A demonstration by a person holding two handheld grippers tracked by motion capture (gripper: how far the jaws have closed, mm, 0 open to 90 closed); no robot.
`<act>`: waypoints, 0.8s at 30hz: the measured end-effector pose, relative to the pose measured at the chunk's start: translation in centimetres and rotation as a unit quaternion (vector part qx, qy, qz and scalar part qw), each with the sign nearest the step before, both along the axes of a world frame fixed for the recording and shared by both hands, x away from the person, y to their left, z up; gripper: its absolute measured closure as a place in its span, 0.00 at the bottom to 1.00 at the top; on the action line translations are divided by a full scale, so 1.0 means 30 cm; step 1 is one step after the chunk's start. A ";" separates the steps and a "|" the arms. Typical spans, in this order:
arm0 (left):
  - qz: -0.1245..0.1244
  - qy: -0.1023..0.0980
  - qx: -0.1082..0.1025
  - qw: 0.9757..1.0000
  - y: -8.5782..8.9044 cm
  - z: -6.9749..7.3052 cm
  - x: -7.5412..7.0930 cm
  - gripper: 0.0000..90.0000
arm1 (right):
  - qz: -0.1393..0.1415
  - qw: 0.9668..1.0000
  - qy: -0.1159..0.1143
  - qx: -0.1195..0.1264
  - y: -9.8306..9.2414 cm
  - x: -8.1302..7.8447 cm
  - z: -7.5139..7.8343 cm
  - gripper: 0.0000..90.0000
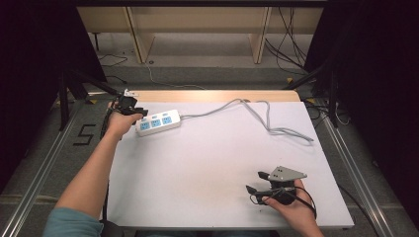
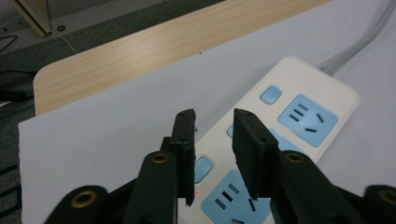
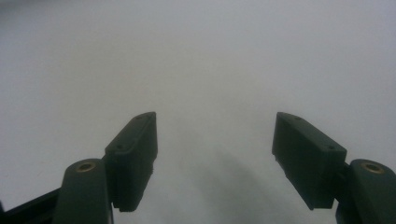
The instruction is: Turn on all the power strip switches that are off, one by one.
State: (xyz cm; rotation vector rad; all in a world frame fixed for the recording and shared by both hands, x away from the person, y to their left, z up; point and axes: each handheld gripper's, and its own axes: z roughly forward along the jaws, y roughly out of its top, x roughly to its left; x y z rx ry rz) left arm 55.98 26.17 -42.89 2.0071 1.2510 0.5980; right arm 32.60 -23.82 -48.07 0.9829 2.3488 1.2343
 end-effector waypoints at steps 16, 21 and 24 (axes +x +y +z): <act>-0.042 -0.028 -0.052 0.997 -0.092 0.051 -0.270 0.34 | -0.002 1.000 0.003 0.000 -0.004 0.002 -0.002 0.36; -0.087 -0.044 -0.058 0.994 -0.137 0.027 -0.428 0.32 | -0.005 1.000 0.004 0.002 -0.006 0.003 -0.002 0.35; -0.103 -0.050 -0.062 0.992 -0.159 -0.003 -0.515 0.32 | -0.005 1.000 0.004 0.002 -0.005 0.003 -0.002 0.35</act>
